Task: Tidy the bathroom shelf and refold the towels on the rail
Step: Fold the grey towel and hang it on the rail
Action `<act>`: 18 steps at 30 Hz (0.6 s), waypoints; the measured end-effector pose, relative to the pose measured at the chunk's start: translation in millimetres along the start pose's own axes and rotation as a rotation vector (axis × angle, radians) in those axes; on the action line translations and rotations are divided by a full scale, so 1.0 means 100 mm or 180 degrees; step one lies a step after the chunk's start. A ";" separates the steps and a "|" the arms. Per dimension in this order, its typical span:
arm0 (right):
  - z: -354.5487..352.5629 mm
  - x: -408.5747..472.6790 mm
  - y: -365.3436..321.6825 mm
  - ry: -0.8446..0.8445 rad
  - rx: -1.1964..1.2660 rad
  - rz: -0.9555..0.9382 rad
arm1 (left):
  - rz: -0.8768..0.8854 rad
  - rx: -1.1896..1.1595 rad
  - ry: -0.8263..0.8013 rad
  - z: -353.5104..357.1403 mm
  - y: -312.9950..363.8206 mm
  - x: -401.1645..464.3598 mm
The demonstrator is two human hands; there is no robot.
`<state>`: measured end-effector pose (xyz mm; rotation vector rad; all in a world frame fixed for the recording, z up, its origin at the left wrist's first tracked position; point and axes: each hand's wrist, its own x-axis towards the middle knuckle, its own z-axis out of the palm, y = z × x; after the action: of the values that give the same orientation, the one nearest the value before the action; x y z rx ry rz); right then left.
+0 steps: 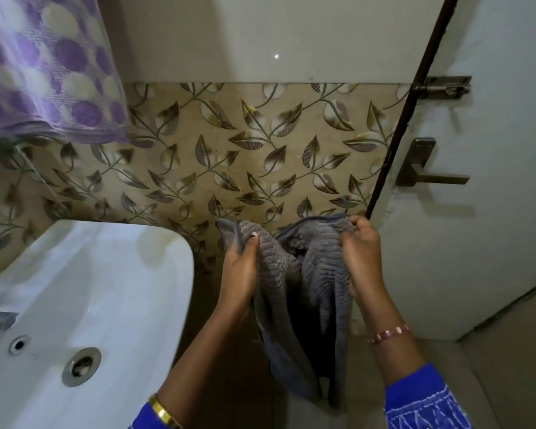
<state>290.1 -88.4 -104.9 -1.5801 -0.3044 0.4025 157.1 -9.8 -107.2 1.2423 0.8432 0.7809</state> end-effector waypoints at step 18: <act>0.31 -0.27 -0.03 -0.1766 -0.2342 -0.1375 | -0.1647 -0.1933 -0.0452 -0.09 0.09 0.16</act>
<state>252.5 -72.0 -100.4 -2.0162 -1.3144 0.4042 156.1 9.8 -101.2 0.4980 0.6937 0.4638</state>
